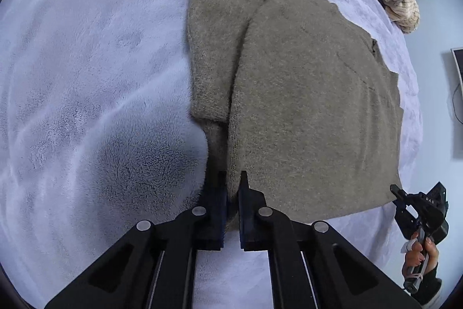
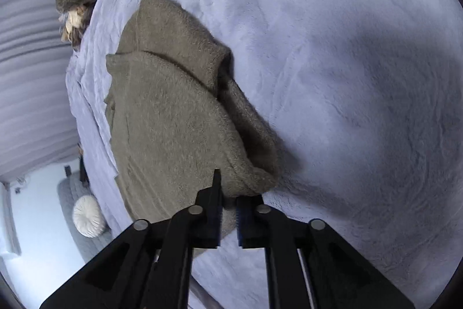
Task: Fold small clothes
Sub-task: 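Move both open tools to the side edge of the folded sweater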
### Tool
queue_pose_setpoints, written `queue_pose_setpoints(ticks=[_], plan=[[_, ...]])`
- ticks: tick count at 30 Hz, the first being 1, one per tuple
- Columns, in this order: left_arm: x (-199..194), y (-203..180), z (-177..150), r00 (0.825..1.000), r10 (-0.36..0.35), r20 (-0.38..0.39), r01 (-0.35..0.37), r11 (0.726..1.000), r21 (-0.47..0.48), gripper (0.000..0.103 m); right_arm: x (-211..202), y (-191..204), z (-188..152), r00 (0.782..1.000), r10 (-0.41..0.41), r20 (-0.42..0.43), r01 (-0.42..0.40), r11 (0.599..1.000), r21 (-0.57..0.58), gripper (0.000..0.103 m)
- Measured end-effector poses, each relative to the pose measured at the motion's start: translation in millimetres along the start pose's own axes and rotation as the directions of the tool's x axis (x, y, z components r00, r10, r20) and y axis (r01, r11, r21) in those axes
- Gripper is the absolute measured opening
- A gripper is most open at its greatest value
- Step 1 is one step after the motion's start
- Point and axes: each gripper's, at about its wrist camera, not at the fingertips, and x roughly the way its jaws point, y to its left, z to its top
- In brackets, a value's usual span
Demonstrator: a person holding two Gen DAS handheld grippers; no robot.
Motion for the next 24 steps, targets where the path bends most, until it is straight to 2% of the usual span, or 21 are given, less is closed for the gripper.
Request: queue_pose_setpoints(ticks=[2,4,7,10,14,18,21,24], plan=[[-6.7,-4.1,-4.4,1.000,0.003,0.013,-0.003,1.000,0.027,0.007,-10.8,26.9,-2.4,0.998,-0.057,0.020,0.060,0.983,-0.174,0.008],[-1.5,-4.0,-8.6,1.000,0.026,0.001,-0.026,0.999,0.036,0.007,-18.0,42.8,-5.6,0.993,-0.111,0.042,0.119,0.953,-0.279,0.008],[16.3,1.2,-12.3,0.997,0.076,-0.031,-0.075,0.997,0.035,0.007,-10.1,44.6,-1.9,0.978,-0.201,0.053,0.207,0.921,-0.331,0.008],[19.3,6.7,-17.1,0.996,0.083,-0.037,-0.082,0.996,0.029,0.008,11.5,31.0,2.8,0.955,-0.294,0.031,0.287,0.895,-0.342,0.008],[-4.4,4.0,-21.0,0.994,0.105,-0.007,-0.105,0.994,0.039,0.008,7.3,30.8,2.4,0.959,-0.283,0.015,0.274,0.911,-0.309,0.011],[-38.2,-6.1,-11.8,0.995,0.060,0.085,-0.065,0.996,0.062,0.008,-13.3,36.9,-9.6,0.967,-0.254,0.019,0.247,0.918,-0.311,0.015],[-42.7,-10.7,5.3,0.991,0.042,0.129,-0.052,0.996,0.075,0.008,-23.4,48.1,-22.9,0.974,-0.222,0.049,0.224,0.896,-0.383,0.015],[-23.4,-24.6,27.9,0.989,0.070,0.133,-0.083,0.992,0.098,0.008,-22.8,55.8,-28.2,0.970,-0.231,0.075,0.240,0.872,-0.427,0.015]])
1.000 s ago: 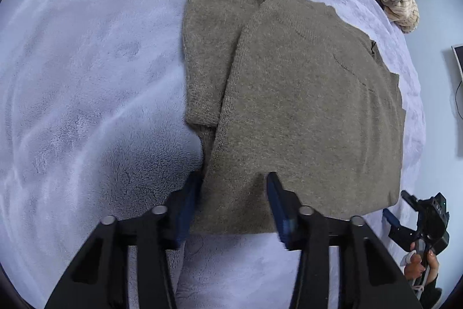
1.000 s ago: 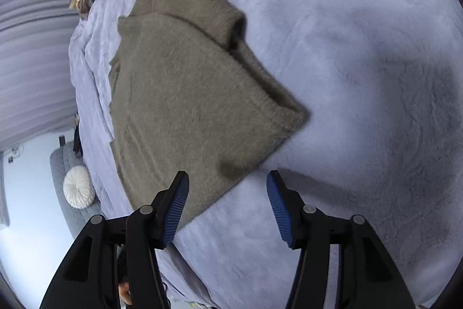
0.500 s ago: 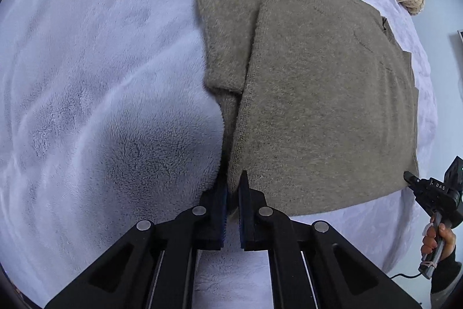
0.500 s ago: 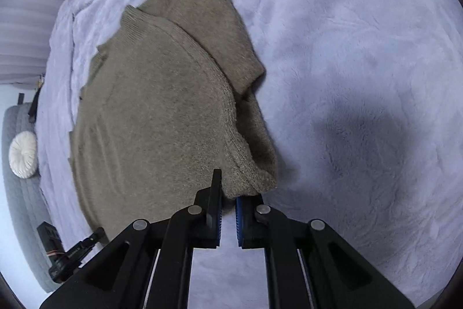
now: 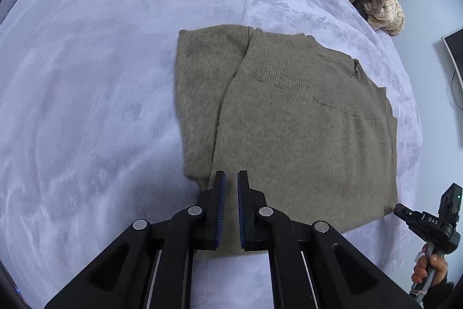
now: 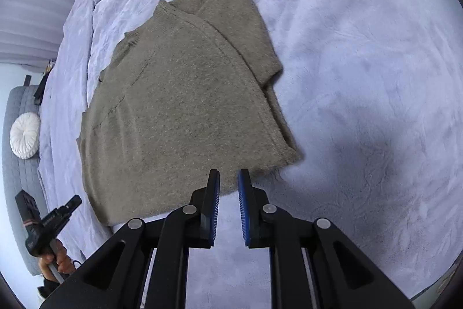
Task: Fold small clothes
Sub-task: 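Move both open tools to the side edge of the folded sweater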
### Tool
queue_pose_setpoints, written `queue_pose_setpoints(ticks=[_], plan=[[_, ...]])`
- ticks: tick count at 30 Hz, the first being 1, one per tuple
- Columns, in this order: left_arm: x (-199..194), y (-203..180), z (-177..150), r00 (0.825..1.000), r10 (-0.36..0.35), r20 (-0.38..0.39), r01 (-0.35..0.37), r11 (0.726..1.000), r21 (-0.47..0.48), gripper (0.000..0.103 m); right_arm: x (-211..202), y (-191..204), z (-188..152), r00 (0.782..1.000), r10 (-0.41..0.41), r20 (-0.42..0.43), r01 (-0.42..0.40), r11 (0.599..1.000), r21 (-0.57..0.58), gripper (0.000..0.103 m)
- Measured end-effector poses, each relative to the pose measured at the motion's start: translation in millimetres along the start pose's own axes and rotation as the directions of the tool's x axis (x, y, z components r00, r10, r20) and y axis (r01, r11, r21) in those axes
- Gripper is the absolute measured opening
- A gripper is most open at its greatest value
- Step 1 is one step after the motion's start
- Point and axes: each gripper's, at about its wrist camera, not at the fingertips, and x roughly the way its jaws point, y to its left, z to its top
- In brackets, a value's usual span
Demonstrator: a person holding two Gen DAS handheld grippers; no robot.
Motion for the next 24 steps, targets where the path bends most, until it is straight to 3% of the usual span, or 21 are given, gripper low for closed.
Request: queue_pose_setpoints(ticks=[3,8,13,24], plan=[[29.6,-4.1,10.1,0.997,0.068,-0.038,-0.067,0.998,0.020,0.008,14.1,5.5,6.7,1.000,-0.020,-0.019,0.020,1.000,0.005,0.015],[39.8,-0.9,12.2,0.997,0.045,-0.066,-0.046,0.999,-0.010,0.008,42.9,-0.1,13.6,0.990,-0.106,-0.089,0.107,0.994,0.008,0.010],[28.8,-7.4,4.1,0.994,0.073,-0.080,-0.072,0.997,0.022,0.008,32.6,-16.2,12.9,0.994,-0.064,-0.084,0.073,0.992,0.099,0.015],[1.1,-21.6,-28.3,0.993,0.081,-0.090,-0.079,0.997,0.021,0.008,13.7,25.9,-21.3,0.992,0.035,-0.124,-0.031,0.999,0.032,0.016]])
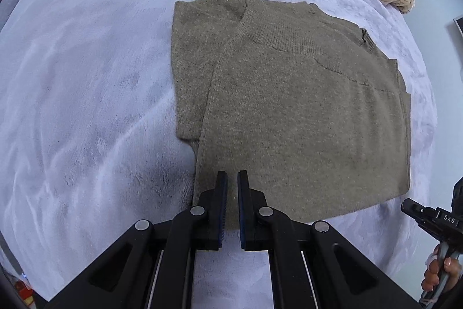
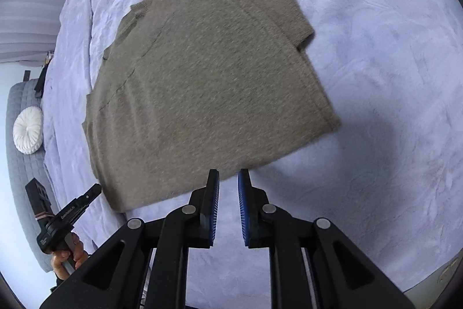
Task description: Fold small clothes
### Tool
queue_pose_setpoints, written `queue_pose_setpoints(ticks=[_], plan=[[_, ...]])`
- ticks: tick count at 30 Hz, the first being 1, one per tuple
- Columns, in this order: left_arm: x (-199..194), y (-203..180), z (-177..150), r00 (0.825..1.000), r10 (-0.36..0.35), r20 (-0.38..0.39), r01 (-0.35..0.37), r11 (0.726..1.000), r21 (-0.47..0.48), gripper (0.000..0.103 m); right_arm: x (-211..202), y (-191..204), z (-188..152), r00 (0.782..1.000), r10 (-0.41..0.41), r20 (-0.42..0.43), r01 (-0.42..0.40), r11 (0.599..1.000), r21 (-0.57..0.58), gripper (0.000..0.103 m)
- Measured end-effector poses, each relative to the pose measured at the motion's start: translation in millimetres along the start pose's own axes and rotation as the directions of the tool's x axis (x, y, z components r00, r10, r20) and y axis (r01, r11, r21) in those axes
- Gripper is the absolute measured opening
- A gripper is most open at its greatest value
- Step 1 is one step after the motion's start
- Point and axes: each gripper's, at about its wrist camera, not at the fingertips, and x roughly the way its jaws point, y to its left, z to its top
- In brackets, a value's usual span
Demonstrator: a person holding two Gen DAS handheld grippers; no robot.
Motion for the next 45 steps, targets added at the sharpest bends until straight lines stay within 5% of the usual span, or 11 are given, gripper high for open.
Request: queue_pose_setpoints(ticks=[14,25,26,28,29,39,40,42,45], plan=[[-4.6,5.5,-31.7,0.998,0.055,-0.043,-0.053,0.998,0.043,0.008,23.9,70.5,-57.6,0.997,0.004,-0.080,-0.018,0.985,-0.171,0.055],[14.5,19.8,-41.7,0.994,0.070,-0.082,-0.065,0.996,0.058,0.008,67.0,100.9,-76.7,0.990,0.008,-0.143,-0.036,0.980,-0.194,0.059],[14.4,21.4,-41.9,0.994,0.071,-0.079,-0.067,0.996,0.060,0.011,71.3,104.3,-77.1,0.989,0.009,-0.149,-0.039,0.980,-0.195,0.059],[14.0,24.3,-40.8,0.995,0.077,-0.069,-0.073,0.996,0.052,0.086,76.2,110.3,-77.2,0.988,0.014,-0.156,-0.045,0.980,-0.196,0.059],[10.9,26.8,-40.0,0.996,0.078,-0.044,-0.076,0.996,0.045,0.093,79.2,115.0,-76.4,0.987,0.018,-0.158,-0.050,0.979,-0.199,0.059],[0.5,57.9,-26.3,0.999,0.053,0.009,-0.053,0.999,-0.004,0.092,103.7,193.5,-39.2,0.989,0.075,-0.127,-0.108,0.954,-0.281,0.059],[0.1,63.9,-24.7,0.999,0.046,0.011,-0.046,0.999,-0.016,0.092,105.6,205.0,-34.3,0.991,0.081,-0.109,-0.111,0.945,-0.307,0.056],[-1.9,77.0,-24.2,0.999,0.047,0.018,-0.046,0.998,-0.040,0.092,110.6,228.7,-24.6,0.994,0.085,-0.069,-0.105,0.923,-0.371,0.026],[-2.2,94.6,-24.1,0.999,0.038,0.021,-0.037,0.997,-0.069,0.092,126.1,251.0,-8.7,0.998,0.050,-0.048,-0.065,0.916,-0.395,0.019]])
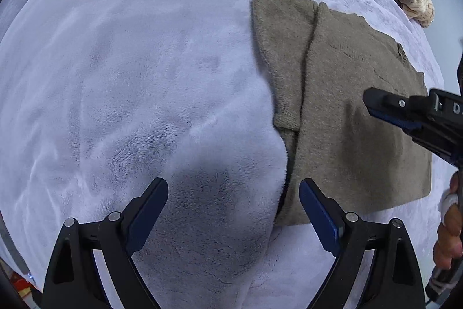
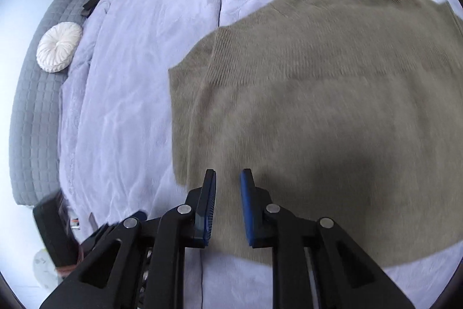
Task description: Fold small clothes
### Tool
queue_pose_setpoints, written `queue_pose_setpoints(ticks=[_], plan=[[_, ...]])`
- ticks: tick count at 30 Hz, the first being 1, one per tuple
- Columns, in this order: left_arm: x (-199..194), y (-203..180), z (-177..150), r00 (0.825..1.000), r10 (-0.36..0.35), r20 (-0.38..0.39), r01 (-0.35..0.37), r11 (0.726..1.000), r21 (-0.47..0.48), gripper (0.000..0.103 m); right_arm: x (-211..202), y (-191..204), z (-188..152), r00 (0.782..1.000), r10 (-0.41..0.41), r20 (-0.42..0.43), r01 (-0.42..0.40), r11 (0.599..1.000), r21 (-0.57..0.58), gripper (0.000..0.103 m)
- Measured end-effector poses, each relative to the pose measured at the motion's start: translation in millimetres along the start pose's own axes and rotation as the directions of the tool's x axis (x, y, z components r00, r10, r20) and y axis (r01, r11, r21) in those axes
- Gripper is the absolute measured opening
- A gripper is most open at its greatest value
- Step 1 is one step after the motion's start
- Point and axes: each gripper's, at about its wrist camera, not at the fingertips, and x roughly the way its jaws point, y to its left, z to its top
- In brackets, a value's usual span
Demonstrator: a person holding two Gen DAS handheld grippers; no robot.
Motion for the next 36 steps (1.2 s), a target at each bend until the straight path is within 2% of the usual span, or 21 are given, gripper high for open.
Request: queue_pose_setpoints(ticks=[5,10,11,14,16,17,18,19,20,25,29,32,36], plan=[[-2.6,24.4,-2.2,1.000,-0.013,0.022,0.014,0.998,-0.060,0.092,24.8,11.3,27.2,1.000,-0.014,0.010,0.014,1.000,-0.009,0.019],[-0.5,40.9,-5.5,1.000,-0.002,0.016,0.004,0.995,-0.102,0.092,64.0,31.2,28.0,0.996,-0.056,-0.071,0.050,0.995,-0.085,0.019],[-0.3,41.8,-6.3,1.000,0.000,0.015,0.002,0.995,-0.102,0.092,63.0,34.7,26.9,0.996,-0.055,-0.071,0.048,0.994,-0.101,0.021],[2.7,35.4,-4.2,1.000,0.003,0.009,-0.002,0.996,-0.086,0.092,51.9,37.1,19.1,0.995,0.019,-0.102,-0.030,0.994,-0.105,0.022],[2.2,30.3,-1.8,1.000,0.005,0.014,-0.004,0.998,-0.070,0.092,40.9,33.2,9.9,0.994,0.029,-0.107,-0.040,0.994,-0.105,0.023],[2.1,26.0,-0.2,1.000,0.004,0.017,-0.003,0.998,-0.063,0.092,32.6,27.9,3.5,0.994,0.032,-0.103,-0.042,0.994,-0.097,0.032],[1.7,23.0,0.8,1.000,0.003,0.019,-0.001,0.998,-0.059,0.092,27.0,22.5,-1.1,0.994,0.040,-0.100,-0.048,0.995,-0.082,0.038],[1.6,21.0,1.1,1.000,0.001,0.019,0.000,0.999,-0.055,0.092,19.2,13.0,-9.3,0.994,0.054,-0.096,-0.059,0.997,-0.050,0.052],[5.2,14.2,4.6,1.000,0.001,0.017,0.000,0.999,-0.050,0.092,13.9,3.5,-15.3,0.993,0.068,-0.095,-0.070,0.997,-0.019,0.056],[13.9,-4.1,6.7,1.000,0.000,-0.003,0.000,1.000,-0.022,0.092,-4.3,-48.3,-66.1,0.988,0.112,-0.110,-0.095,0.984,0.148,0.058],[16.9,-16.6,9.0,1.000,0.000,-0.017,0.000,1.000,0.006,0.092,-7.3,-83.0,-100.6,0.984,0.148,-0.104,-0.111,0.949,0.296,0.058],[20.5,-24.0,13.1,1.000,-0.005,-0.026,0.005,1.000,0.019,0.092,-5.1,-98.2,-114.6,0.980,0.177,-0.092,-0.132,0.920,0.369,0.058],[27.7,-30.2,19.1,0.999,-0.012,-0.036,0.013,0.999,0.030,0.092,-0.5,-100.3,-113.5,0.973,0.228,-0.046,-0.191,0.895,0.402,0.062]])
